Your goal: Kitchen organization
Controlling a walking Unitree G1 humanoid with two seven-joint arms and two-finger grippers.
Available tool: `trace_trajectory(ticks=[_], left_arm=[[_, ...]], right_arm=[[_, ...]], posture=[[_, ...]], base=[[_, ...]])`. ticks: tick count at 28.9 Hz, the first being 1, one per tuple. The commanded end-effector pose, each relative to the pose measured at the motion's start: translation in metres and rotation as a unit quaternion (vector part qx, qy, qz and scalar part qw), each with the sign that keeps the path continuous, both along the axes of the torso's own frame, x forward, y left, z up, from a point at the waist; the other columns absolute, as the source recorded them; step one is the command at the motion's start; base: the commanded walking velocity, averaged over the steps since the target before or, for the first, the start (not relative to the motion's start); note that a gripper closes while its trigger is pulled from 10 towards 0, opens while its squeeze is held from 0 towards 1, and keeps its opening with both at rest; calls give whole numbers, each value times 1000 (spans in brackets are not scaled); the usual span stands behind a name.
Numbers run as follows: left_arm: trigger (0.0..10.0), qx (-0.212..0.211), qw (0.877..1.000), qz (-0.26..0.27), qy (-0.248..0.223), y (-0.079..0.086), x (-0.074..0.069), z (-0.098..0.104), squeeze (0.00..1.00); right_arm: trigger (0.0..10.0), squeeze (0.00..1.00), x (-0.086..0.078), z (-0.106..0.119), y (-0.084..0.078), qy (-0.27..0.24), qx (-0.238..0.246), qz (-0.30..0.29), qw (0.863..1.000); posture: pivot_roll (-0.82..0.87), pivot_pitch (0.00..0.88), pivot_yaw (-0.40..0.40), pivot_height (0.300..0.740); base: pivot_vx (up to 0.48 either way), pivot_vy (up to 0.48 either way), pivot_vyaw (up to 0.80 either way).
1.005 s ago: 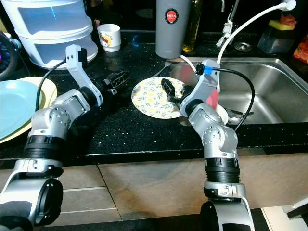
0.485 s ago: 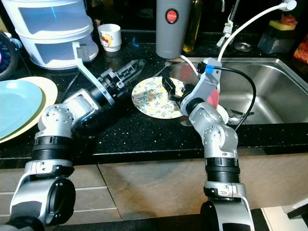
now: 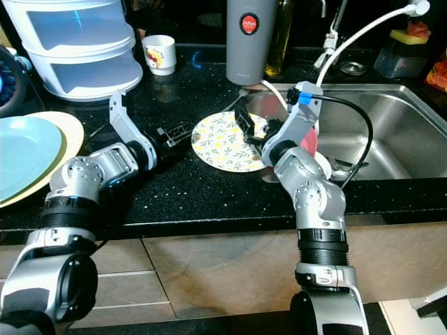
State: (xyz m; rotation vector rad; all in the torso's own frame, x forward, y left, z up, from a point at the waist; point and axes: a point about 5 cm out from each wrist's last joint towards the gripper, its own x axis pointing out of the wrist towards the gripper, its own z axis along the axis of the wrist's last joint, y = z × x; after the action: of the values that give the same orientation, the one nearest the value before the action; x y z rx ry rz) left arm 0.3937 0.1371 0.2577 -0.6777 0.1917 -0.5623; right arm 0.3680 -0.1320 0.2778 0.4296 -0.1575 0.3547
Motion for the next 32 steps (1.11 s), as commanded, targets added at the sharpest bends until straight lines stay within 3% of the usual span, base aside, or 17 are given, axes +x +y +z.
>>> trace_trajectory(ticks=[1, 4, 7, 12, 18, 19, 27, 28, 30, 31, 32], left_arm=[[10000, 0, 999, 6, 37, 5, 1, -9, 0], [10000, -11, 998, -10, 58, 4, 0, -14, 0], [10000, -15, 997, -19, 67, 3, -1, -17, 0], [10000, -23, 997, -25, 76, 2, -1, -20, 0], [10000, -27, 995, -52, 81, -4, -3, -22, 0], [10000, -20, 995, -52, 81, -3, -3, -23, 0], [10000, 33, 995, -57, 74, -3, -4, -27, 0], [10000, 51, 994, -61, 75, -3, -4, -29, 0], [10000, 58, 994, -62, 76, -3, -4, -30, 0], [10000, 59, 993, -64, 78, -3, -5, -31, 0], [10000, 59, 993, -66, 80, -3, -5, -32, 0]], right_arm=[[10000, 0, 3, 0, -9, 0, -30, -29, 999], [10000, 0, 15, -8, -32, 26, -66, -83, 994], [10000, 0, 19, -4, -41, 19, -74, -91, 993], [10000, 0, 23, 8, -50, 0, -77, -92, 993], [10000, 0, 35, 6, -59, 10, -124, -97, 987], [10000, 1000, 39, 3, -57, 14, -130, -85, 988], [10000, 1000, 46, -7, -52, 32, -185, -78, 979], [10000, 584, 49, -11, -52, 39, -207, -90, 973], [10000, 584, 49, -12, -52, 41, -213, -97, 971], [10000, 0, 50, -13, -53, 47, -201, -100, 973], [10000, 0, 51, -14, -53, 52, -191, -102, 975]], posture=[[22, 147, 7, 740], [23, 152, 7, 740], [22, 153, 6, 740], [22, 153, 6, 740], [21, 164, 3, 740], [21, 170, 3, 740], [30, 179, 3, 740], [32, 185, 6, 740], [32, 185, 6, 740], [33, 186, 7, 740], [33, 186, 7, 740]], base=[[0, 0, 0], [0, 0, 0], [0, 0, 0], [0, 0, 0], [0, 0, 0], [0, 0, 0], [0, 0, 0], [0, 0, 0], [0, 0, 0], [0, 0, 0], [0, 0, 0]])
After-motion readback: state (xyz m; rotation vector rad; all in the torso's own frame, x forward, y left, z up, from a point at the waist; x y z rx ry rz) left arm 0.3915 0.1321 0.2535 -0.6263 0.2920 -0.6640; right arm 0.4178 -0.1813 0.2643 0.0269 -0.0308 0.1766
